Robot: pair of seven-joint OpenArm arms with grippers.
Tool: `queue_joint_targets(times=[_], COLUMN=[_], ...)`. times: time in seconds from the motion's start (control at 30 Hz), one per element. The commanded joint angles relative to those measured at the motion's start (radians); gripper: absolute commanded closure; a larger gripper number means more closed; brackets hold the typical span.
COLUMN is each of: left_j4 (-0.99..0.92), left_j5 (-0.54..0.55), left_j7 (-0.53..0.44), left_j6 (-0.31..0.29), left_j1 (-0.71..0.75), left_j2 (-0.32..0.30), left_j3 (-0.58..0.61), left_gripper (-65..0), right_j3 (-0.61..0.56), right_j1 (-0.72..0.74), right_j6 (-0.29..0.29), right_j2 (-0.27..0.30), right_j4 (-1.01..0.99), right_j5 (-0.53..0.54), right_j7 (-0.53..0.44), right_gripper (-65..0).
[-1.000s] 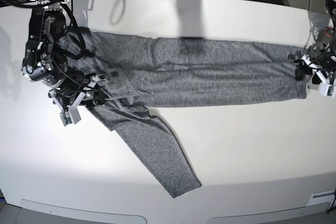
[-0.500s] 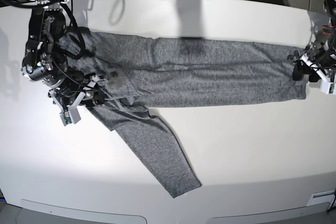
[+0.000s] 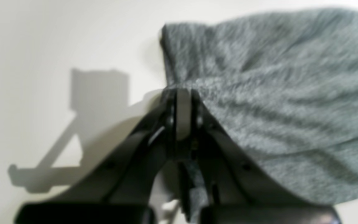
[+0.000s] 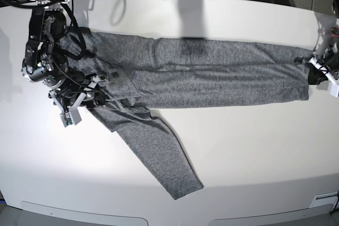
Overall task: Fold the T-shirt properly
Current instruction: 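Pull the folded shirt taut between both grippers to straighten it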
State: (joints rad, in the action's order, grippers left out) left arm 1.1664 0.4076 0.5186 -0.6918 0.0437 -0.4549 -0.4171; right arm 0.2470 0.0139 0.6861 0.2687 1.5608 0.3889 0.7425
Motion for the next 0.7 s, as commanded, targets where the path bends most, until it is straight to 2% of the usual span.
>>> queue_joint_targets(times=[0.0,0.23,0.4,0.5,0.67], left_j4=[0.013,0.017,0.089,0.161,0.313], left_j5=[0.041,0.174,0.251,0.256,0.255], left_j7=[-0.008,0.148,0.272,0.306,0.304], left_j6=[-0.006,-0.006,-0.006,-0.006,-0.006], left_j1=[-0.013,-0.013,-0.009,0.006,0.094], left_j2=[-0.025,-0.026,-0.037,-0.053,-0.082], left_j3=[-0.005,-0.005,-0.008,-0.008,-0.008], left_gripper=[0.0,0.0,0.0,0.0,0.0], right_j3=[0.002,0.002,0.002,0.002,0.002], right_j1=[0.019,0.019,0.019,0.019,0.019], right_j6=[0.006,0.006,0.006,0.006,0.006], right_j2=[0.011,0.011,0.011,0.011,0.011], right_j4=[0.02,0.02,0.02,0.02,0.02], right_j5=[0.012,0.012,0.012,0.011,0.011], right_j7=[-0.016,-0.016,-0.016,-0.016,-0.016], right_gripper=[-17.3,-17.3,-17.3,-17.3,-17.3])
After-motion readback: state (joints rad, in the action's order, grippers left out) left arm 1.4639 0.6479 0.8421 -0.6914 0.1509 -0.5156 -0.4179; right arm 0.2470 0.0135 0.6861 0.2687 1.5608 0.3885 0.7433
